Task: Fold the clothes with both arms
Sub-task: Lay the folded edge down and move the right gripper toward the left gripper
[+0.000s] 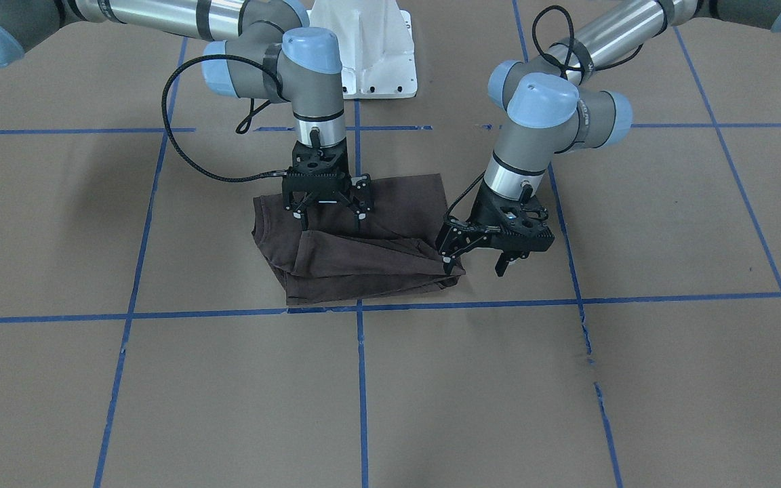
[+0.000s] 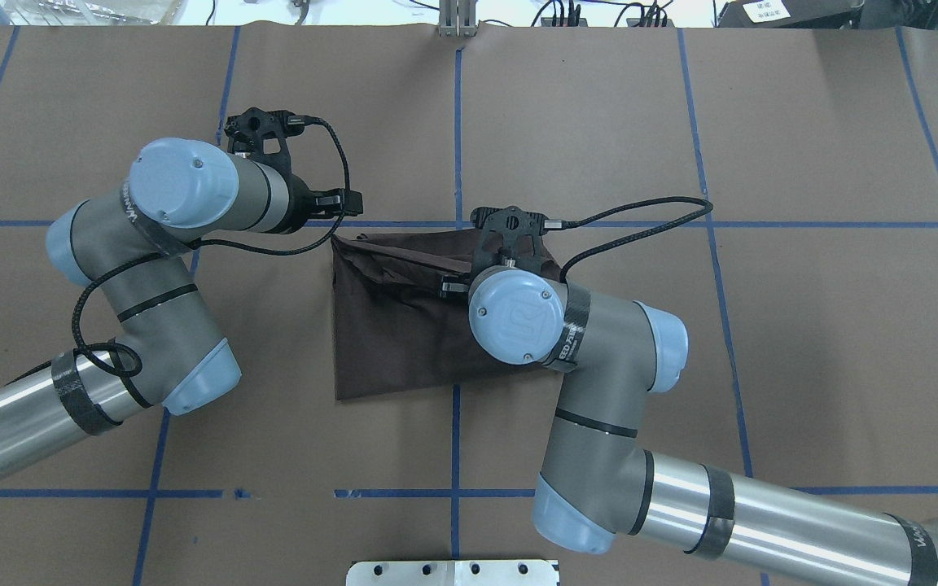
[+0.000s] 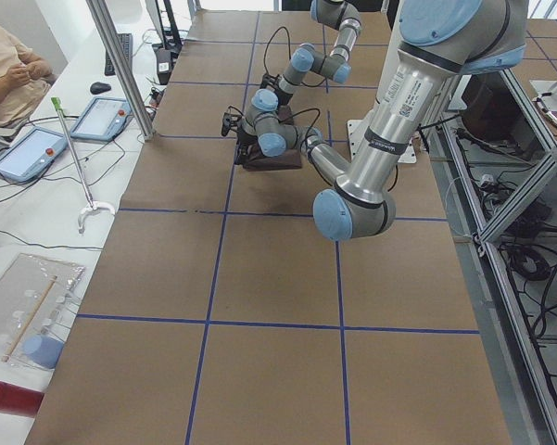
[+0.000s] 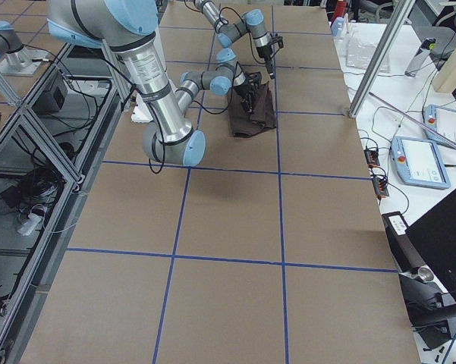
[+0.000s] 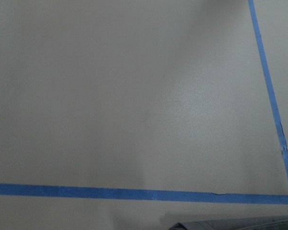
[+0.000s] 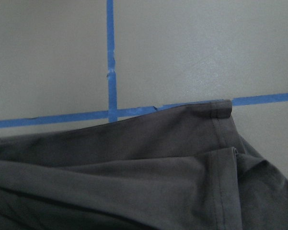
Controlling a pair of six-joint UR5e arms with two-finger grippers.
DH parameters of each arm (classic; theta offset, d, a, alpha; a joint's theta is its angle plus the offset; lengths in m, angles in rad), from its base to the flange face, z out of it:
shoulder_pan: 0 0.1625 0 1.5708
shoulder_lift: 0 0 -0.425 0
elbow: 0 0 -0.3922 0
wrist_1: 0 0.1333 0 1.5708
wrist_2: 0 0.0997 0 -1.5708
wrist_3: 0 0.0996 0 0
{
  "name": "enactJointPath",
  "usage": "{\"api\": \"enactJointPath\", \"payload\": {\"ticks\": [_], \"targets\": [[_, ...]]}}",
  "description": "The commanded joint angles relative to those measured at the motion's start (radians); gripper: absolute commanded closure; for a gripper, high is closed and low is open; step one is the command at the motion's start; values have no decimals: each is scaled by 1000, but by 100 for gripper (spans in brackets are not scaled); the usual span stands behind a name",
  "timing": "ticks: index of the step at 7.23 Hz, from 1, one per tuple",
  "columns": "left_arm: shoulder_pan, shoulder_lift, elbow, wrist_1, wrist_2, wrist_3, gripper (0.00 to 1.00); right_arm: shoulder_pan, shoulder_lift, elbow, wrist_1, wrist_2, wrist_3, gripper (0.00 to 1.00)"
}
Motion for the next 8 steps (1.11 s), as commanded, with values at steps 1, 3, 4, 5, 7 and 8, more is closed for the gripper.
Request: {"api": "enactJointPath", "payload": {"ticks": [1, 3, 4, 5, 7, 8], "targets": [[-1, 2, 0, -2, -1, 0, 0, -28, -1, -12, -52, -43, -118, 0], [-1, 3, 0, -2, -1, -1, 0, -34, -1, -21, -136, -78, -200, 0], [-1, 3, 0, -2, -1, -1, 0, -34, -7, -30, -138, -80, -218, 0], [-1, 3, 0, -2, -1, -1, 0, -31, -6, -43, -144, -88, -241, 0], [-1, 3, 0, -2, -1, -1, 0, 15, 1, -66, -147, -117, -292, 0], [-1, 5, 0, -2, -1, -1, 0, 44, 13, -101, -138, -117, -304, 0]]}}
